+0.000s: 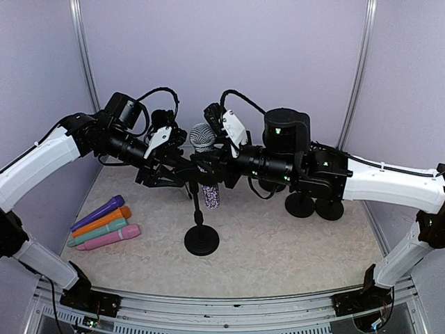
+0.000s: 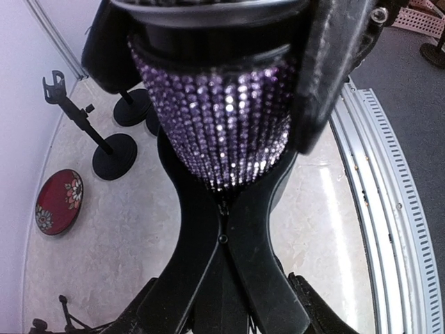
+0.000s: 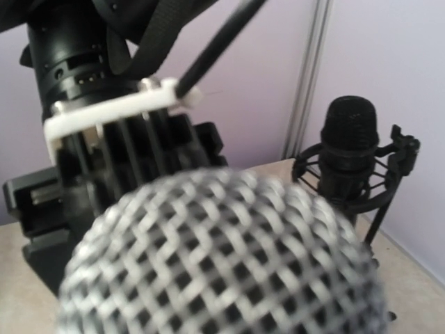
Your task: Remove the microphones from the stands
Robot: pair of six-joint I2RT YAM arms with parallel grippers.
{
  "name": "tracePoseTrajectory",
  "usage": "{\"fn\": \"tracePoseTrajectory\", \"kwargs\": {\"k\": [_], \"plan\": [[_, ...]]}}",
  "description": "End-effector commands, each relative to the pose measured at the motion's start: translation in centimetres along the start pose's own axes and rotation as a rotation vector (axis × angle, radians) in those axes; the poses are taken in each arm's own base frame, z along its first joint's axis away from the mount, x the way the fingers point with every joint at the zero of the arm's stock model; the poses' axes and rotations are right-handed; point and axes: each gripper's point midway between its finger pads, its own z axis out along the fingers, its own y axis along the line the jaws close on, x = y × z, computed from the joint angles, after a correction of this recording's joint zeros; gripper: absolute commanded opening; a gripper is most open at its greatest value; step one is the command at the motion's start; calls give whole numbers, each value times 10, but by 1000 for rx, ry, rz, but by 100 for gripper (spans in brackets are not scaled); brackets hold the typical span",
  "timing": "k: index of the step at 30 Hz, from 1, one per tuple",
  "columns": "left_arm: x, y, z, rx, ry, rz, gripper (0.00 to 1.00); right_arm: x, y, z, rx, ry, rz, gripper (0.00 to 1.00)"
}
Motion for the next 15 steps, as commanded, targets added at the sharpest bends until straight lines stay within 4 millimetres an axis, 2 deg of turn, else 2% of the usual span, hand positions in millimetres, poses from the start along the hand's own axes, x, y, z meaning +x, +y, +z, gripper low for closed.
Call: {"fn": "tracePoseTrajectory", "kwargs": {"k": [1,5,7,12,15], "plan": [[-15,18,-5,-51,-7,88,56,-32,-8,-3,39,-76,-43,0],[-15,26,0,-55,1,97,72,-26,-9,2,40,-62,-46,0],[-15,28,1,-59,-1,98,75,-22,-9,4,34,-55,-41,0],[-13,25,2,-41,-5,95,68,-22,-12,3,39,-61,-34,0],[-14,23,3,-30,-12,96,56,-21,-14,3,34,-62,-22,0]]}}
